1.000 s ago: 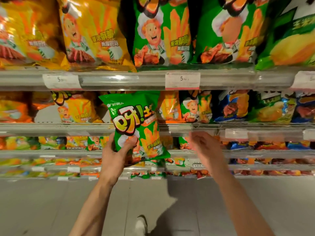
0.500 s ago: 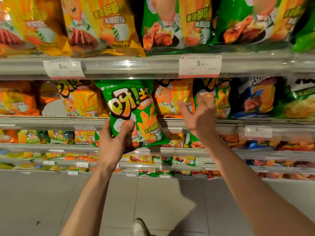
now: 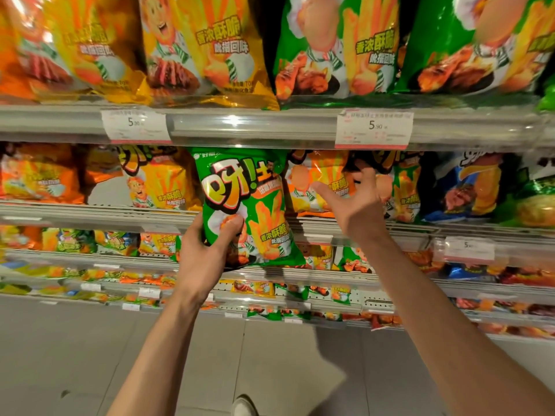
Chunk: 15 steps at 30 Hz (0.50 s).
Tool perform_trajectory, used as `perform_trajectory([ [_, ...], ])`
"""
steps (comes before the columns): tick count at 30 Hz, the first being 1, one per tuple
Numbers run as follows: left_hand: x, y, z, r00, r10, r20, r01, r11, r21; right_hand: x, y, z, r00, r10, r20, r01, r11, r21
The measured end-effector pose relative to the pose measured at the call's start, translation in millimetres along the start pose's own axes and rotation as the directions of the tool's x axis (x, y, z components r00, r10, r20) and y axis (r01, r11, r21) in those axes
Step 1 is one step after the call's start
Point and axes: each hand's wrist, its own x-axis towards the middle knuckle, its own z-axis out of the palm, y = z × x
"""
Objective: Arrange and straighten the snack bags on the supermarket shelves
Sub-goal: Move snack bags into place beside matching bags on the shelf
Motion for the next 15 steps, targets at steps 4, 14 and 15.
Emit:
perform_trajectory([
  [4, 0.5, 0.7, -7.8, 1.0, 0.016, -0.016, -0.016, 1.0, 0.007, 7.6, -2.3, -12.6, 0.998, -0.068, 0.014, 0.068, 0.998, 0.001],
  [14, -2.0, 0.0, -19.6, 0.997, 0.051, -0.051, -0.049, 0.998, 0.05, -19.2, 13.8, -69.7, 0.947, 0.121, 0.297, -0.127, 0.992, 0.002],
  [15, -2.5, 1.2, -14.6, 0.998, 0.054, -0.037, -0.052, 0.997, 0.05, -24.9, 15.9, -77.7, 0.941, 0.126, 0.315, -0.134, 0.991, 0.004],
])
